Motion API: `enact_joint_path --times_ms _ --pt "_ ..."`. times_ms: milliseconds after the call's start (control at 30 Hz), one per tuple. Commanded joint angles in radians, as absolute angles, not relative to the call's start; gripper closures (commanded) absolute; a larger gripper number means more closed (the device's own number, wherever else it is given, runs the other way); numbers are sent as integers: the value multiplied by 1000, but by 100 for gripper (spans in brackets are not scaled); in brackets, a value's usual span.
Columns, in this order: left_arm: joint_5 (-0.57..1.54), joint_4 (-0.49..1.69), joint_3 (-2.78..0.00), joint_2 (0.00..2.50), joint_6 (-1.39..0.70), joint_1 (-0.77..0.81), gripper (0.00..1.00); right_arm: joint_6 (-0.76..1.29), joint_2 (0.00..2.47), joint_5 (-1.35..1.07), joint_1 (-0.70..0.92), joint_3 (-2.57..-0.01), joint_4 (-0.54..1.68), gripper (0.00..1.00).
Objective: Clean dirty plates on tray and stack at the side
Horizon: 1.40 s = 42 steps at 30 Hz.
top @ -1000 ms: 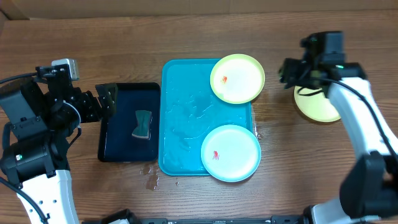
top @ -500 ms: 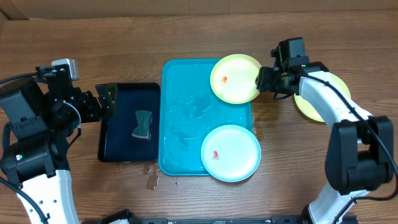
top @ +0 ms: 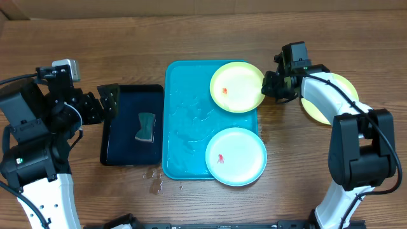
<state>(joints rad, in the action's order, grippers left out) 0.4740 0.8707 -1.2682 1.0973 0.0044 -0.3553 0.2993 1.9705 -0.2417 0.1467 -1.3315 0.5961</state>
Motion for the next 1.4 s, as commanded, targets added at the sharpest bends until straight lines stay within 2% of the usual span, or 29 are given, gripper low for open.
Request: enact_joint_path --times_ms 0,200,367,700,900,1100,1133,1167,1200,1233,1300,1367 --pt "472 866 -1270 1084 30 -358 0 315 1919 -302 187 -1345 595 96" --pt "472 864 -1270 1084 20 -358 0 320 1882 -283 318 -1344 575 96" --pt "471 868 -1270 1084 12 -358 0 407 1888 -100 406 -1344 572 96" --pt "451 886 -1270 1084 -12 -358 0 567 1935 -87 426 -1344 570 96" --pt "411 899 -1270 1084 -34 -358 0 754 1942 -87 426 -1344 569 96" --pt "411 903 -1270 1084 -34 -358 0 763 1942 -88 430 -1344 580 95" --pt "411 904 -1270 1084 -34 -358 0 763 1942 -88 432 -1344 582 84" --pt "411 906 -1270 1084 -34 -358 0 762 1942 -88 434 -1344 588 65" --pt "410 911 -1270 1084 -34 -358 0 755 1941 -93 435 -1344 593 57" --pt "406 918 -1270 1084 -34 -358 0 749 1938 -96 435 -1344 598 53" --pt "373 944 -1270 1085 -42 -358 0 714 1921 -96 435 -1344 613 37" --pt "337 975 -1268 1087 -50 -358 0 683 1885 -81 431 -1345 627 34"
